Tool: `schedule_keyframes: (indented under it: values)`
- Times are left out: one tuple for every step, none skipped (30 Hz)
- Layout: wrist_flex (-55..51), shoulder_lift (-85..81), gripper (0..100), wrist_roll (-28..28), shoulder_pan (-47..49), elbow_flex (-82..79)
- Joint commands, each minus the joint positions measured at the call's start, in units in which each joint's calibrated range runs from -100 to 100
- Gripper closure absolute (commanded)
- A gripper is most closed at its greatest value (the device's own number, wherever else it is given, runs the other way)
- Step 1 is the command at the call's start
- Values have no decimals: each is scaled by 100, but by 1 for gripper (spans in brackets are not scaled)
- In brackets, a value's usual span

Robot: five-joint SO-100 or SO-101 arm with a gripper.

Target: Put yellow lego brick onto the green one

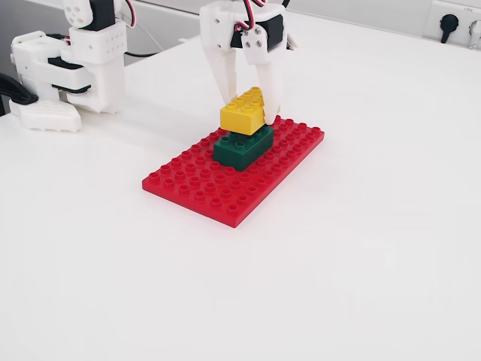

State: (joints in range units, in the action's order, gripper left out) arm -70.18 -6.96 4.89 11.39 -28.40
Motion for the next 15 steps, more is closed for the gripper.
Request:
schedule_keyframes:
  values:
    - [54, -20, 88, 1, 18, -65]
    - [98, -20, 88, 1, 18, -92]
    - [150, -20, 88, -4, 11, -174]
    - [210, -20, 88, -9, 11, -246]
    - [253, -20, 88, -14, 11, -300]
    - [297, -20, 88, -14, 11, -345]
    - [331, -20, 88, -14, 3, -381]
    - [357, -20, 88, -9, 3, -409]
    - [357, -20, 88, -9, 3, -418]
    - [357, -20, 88, -4, -26, -418]
    - [357, -20, 88, -4, -70, -409]
    - [357, -20, 88, -14, -115, -391]
    - [357, -28, 88, -20, -159, -391]
    - [349, -28, 88, -20, -188, -381]
    - [349, -28, 88, -25, -210, -391]
